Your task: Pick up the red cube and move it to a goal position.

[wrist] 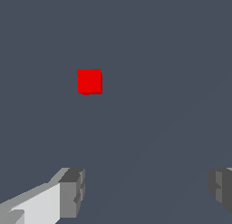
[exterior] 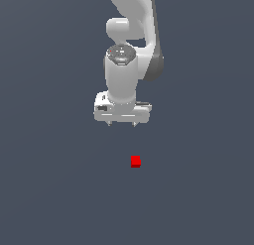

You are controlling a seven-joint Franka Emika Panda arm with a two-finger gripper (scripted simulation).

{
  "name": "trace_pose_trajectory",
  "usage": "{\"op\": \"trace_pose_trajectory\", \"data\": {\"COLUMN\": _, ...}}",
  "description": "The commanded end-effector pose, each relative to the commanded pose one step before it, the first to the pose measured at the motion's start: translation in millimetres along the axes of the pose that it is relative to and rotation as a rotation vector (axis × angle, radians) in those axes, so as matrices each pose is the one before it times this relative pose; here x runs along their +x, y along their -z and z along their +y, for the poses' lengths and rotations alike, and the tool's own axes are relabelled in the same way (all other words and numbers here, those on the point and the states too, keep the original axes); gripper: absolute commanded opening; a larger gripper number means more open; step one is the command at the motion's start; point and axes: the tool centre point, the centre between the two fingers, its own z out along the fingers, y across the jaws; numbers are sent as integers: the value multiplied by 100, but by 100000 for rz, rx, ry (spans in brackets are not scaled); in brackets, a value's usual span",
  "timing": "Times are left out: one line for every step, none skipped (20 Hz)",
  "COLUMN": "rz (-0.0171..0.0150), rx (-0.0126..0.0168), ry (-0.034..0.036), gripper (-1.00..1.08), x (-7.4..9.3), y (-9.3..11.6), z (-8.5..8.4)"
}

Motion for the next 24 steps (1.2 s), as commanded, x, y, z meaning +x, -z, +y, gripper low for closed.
{"op": "trace_pose_trajectory", "data": {"rz": 0, "rx": 0, "ry": 0, "gripper": 100, "x": 0, "y": 0, "z": 1}}
{"op": "trace_pose_trajectory", "data": {"rz": 0, "rx": 0, "ry": 0, "gripper": 100, "x": 12, "y": -22, "z": -7}}
{"op": "trace_pose_trajectory", "data": {"rz": 0, "rx": 0, "ry": 0, "gripper": 100, "x": 36, "y": -67, "z": -21}}
{"op": "trace_pose_trajectory", "data": {"rz": 0, "rx": 0, "ry": 0, "gripper": 100, "x": 61, "y": -112, "z": -35}}
{"op": "trace_pose_trajectory", "data": {"rz": 8, "rx": 67, "ry": 70, "gripper": 100, "x": 84, "y": -152, "z": -80}}
{"op": "trace_pose_trajectory", "data": {"rz": 0, "rx": 0, "ry": 0, "gripper": 100, "x": 109, "y": -200, "z": -62}}
{"op": "trace_pose_trajectory", "data": {"rz": 7, "rx": 69, "ry": 69, "gripper": 100, "x": 132, "y": -240, "z": -106}}
{"op": "trace_pose_trajectory", "data": {"rz": 7, "rx": 69, "ry": 69, "gripper": 100, "x": 156, "y": -284, "z": -119}}
{"op": "trace_pose_trajectory", "data": {"rz": 7, "rx": 68, "ry": 69, "gripper": 100, "x": 180, "y": -327, "z": -133}}
{"op": "trace_pose_trajectory", "data": {"rz": 7, "rx": 68, "ry": 70, "gripper": 100, "x": 203, "y": -369, "z": -146}}
{"op": "trace_pose_trajectory", "data": {"rz": 7, "rx": 68, "ry": 70, "gripper": 100, "x": 227, "y": -411, "z": -159}}
{"op": "trace_pose_trajectory", "data": {"rz": 10, "rx": 96, "ry": 99, "gripper": 100, "x": 250, "y": -451, "z": -185}}
{"op": "trace_pose_trajectory", "data": {"rz": 9, "rx": 83, "ry": 86, "gripper": 100, "x": 274, "y": -493, "z": -191}}
{"op": "trace_pose_trajectory", "data": {"rz": 10, "rx": 95, "ry": 100, "gripper": 100, "x": 296, "y": -532, "z": -210}}
{"op": "trace_pose_trajectory", "data": {"rz": 13, "rx": 116, "ry": 122, "gripper": 100, "x": 319, "y": -569, "z": -232}}
{"op": "trace_pose_trajectory", "data": {"rz": 12, "rx": 105, "ry": 112, "gripper": 100, "x": 342, "y": -608, "z": -239}}
{"op": "trace_pose_trajectory", "data": {"rz": 14, "rx": 124, "ry": 134, "gripper": 100, "x": 362, "y": -640, "z": -259}}
{"op": "trace_pose_trajectory", "data": {"rz": 14, "rx": 123, "ry": 134, "gripper": 100, "x": 381, "y": -670, "z": -268}}
{"op": "trace_pose_trajectory", "data": {"rz": 14, "rx": 122, "ry": 135, "gripper": 100, "x": 398, "y": -695, "z": -276}}
{"op": "trace_pose_trajectory", "data": {"rz": 16, "rx": 130, "ry": 145, "gripper": 100, "x": 413, "y": -717, "z": -288}}
{"op": "trace_pose_trajectory", "data": {"rz": 16, "rx": 128, "ry": 146, "gripper": 100, "x": 426, "y": -735, "z": -293}}
{"op": "trace_pose_trajectory", "data": {"rz": 17, "rx": 135, "ry": 156, "gripper": 100, "x": 438, "y": -748, "z": -303}}
{"op": "trace_pose_trajectory", "data": {"rz": 16, "rx": 126, "ry": 149, "gripper": 100, "x": 434, "y": -734, "z": -294}}
{"op": "trace_pose_trajectory", "data": {"rz": 16, "rx": 120, "ry": 145, "gripper": 100, "x": 411, "y": -686, "z": -278}}
